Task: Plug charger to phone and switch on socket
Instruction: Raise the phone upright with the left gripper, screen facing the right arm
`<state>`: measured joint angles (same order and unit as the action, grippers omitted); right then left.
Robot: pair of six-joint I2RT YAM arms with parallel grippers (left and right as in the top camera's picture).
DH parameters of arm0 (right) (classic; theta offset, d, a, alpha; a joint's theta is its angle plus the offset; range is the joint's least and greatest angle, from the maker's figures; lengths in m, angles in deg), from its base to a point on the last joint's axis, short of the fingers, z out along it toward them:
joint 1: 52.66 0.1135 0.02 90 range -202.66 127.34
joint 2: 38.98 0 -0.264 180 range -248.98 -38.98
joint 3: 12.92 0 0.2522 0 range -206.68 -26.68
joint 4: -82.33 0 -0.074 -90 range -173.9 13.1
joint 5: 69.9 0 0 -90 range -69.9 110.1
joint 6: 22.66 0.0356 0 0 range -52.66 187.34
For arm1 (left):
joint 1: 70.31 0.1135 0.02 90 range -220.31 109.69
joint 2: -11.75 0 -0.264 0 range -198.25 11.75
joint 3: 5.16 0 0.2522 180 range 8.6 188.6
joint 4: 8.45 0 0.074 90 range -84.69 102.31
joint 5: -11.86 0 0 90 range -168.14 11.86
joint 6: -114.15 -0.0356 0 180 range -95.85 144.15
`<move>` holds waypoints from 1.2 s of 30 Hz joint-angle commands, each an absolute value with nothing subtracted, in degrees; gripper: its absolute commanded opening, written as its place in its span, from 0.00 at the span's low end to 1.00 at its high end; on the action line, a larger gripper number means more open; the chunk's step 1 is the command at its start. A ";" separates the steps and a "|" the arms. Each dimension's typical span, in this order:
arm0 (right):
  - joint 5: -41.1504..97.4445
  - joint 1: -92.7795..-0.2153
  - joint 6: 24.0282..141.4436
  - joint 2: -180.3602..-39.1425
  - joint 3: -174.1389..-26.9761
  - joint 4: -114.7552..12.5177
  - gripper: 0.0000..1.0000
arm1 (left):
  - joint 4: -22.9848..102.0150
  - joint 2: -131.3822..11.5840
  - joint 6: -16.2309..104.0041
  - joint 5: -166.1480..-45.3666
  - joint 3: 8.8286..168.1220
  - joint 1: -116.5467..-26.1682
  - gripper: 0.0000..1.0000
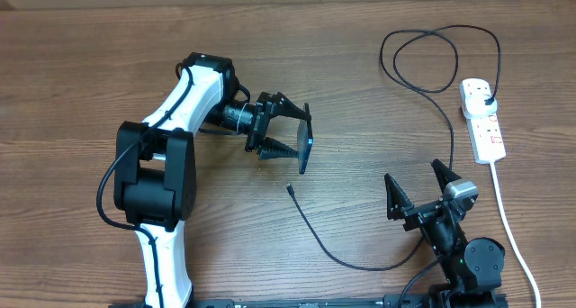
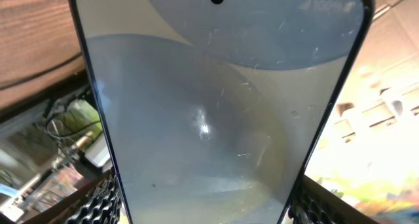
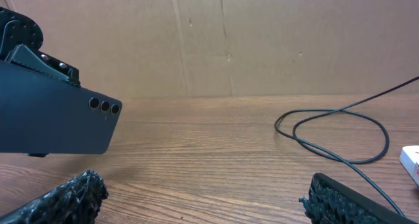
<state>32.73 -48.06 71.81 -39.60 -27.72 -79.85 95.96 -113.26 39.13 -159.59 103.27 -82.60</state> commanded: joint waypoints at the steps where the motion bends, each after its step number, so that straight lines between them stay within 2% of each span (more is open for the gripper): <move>1: 32.22 -47.84 71.76 -39.14 -27.13 -80.18 1.00 | 96.16 -110.60 45.56 -162.54 103.25 -82.73 0.67; 19: 32.22 -47.84 71.76 -39.14 -27.13 -80.18 1.00 | 97.08 -110.60 47.64 -168.73 103.25 -82.73 0.68; 36: 32.22 -47.84 71.76 -39.14 -27.13 -80.18 1.00 | 97.21 -110.60 51.88 -168.73 103.25 -82.65 0.72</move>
<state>32.73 -48.06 71.83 -39.60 -27.72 -79.89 96.90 -113.24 49.54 -165.65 103.23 -82.60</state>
